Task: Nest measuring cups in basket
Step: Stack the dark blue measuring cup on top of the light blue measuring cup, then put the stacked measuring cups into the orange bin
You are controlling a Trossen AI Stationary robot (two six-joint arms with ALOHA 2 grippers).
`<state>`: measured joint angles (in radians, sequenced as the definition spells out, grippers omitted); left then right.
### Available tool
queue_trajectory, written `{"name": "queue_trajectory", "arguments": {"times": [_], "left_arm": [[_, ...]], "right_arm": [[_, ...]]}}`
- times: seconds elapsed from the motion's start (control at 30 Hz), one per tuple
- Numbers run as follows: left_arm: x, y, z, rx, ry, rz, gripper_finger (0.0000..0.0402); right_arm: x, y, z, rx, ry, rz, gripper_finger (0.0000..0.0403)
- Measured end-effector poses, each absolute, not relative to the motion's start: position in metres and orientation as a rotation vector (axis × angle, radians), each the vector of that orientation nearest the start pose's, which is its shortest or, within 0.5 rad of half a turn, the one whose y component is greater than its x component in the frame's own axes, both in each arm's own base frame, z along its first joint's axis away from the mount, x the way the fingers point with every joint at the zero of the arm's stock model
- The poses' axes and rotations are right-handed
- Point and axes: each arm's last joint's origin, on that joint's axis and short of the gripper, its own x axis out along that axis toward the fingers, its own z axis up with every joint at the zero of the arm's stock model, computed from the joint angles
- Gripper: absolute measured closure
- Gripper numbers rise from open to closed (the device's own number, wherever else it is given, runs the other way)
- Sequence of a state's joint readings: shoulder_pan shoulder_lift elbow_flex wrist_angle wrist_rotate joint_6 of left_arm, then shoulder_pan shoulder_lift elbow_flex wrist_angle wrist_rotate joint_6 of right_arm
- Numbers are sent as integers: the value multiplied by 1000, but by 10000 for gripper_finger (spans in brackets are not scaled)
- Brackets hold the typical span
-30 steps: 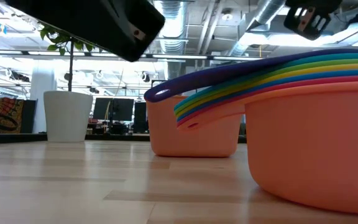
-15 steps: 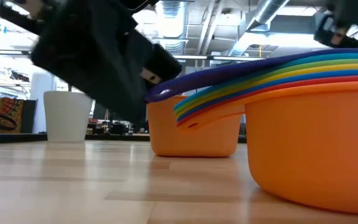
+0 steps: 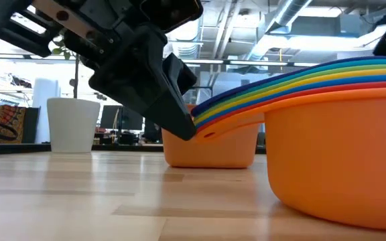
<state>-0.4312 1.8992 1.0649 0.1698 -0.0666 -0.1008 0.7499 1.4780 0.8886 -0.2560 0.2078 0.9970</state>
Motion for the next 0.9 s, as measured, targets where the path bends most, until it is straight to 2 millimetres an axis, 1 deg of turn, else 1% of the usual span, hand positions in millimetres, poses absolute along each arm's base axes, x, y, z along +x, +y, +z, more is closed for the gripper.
{"name": "queue_trajectory", "arguments": {"times": [0.2,0.33,0.5,0.6,0.7,0.8,0.9], "left_arm": [[354,-160,155,54,680,-311,401],[349,-160,160,61,706,-316,401],[339,-161,174,80,722,-326,401],[334,-164,187,117,685,-327,401],[328,-167,199,166,646,-317,401],[323,-167,208,216,628,-293,401],[320,-165,210,252,634,-227,401]], "right_arm": [[215,208,204,502,929,137,374],[213,211,205,490,920,150,377],[214,212,206,491,885,135,395],[218,216,205,498,825,116,397],[222,224,200,527,802,147,393],[224,234,187,557,843,188,393],[228,243,174,600,876,225,397]]}}
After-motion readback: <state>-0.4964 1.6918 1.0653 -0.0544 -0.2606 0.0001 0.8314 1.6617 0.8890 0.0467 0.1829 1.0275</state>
